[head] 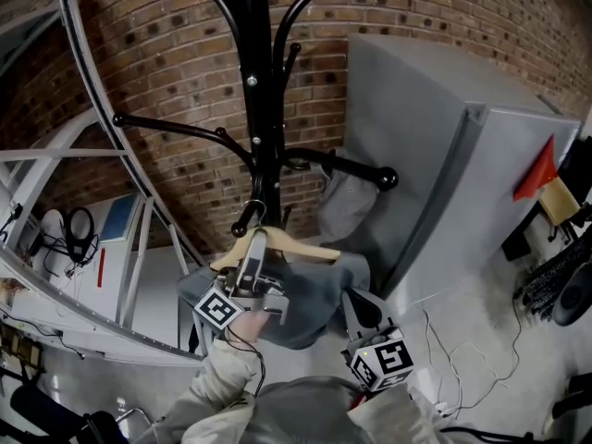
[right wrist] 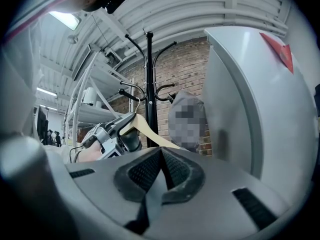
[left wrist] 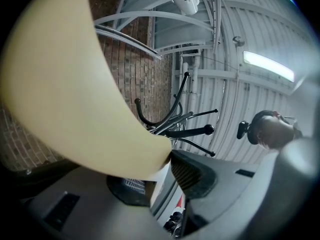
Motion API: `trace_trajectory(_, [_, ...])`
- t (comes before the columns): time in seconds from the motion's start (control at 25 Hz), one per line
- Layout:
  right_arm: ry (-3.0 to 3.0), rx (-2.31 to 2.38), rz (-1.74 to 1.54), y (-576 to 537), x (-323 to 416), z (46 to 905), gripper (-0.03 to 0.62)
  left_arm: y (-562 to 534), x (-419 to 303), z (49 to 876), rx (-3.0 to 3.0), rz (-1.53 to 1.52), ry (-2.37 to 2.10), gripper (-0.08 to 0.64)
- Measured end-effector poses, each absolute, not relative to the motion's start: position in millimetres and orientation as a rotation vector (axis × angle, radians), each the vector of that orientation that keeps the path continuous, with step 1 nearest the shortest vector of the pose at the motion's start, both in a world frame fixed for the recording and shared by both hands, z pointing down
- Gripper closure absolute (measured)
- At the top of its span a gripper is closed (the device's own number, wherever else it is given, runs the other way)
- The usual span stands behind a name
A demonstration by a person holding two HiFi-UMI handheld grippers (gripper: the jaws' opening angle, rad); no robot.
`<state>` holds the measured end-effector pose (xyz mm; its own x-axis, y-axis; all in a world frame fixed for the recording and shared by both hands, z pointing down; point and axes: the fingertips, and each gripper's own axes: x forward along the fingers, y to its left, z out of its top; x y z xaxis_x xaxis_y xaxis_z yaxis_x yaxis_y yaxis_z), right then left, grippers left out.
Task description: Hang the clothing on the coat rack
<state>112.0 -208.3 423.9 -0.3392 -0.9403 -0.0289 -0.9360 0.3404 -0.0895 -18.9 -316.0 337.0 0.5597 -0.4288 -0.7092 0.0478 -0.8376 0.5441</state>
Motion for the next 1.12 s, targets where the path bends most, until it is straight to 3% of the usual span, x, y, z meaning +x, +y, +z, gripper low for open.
trace_trajectory(1.12, [2.567, -1.687, -0.168, -203.2, 89.3, 440.9, 0.569, -291.2, -27.9, 392.4, 2.379, -0.981, -0.547, 0.442])
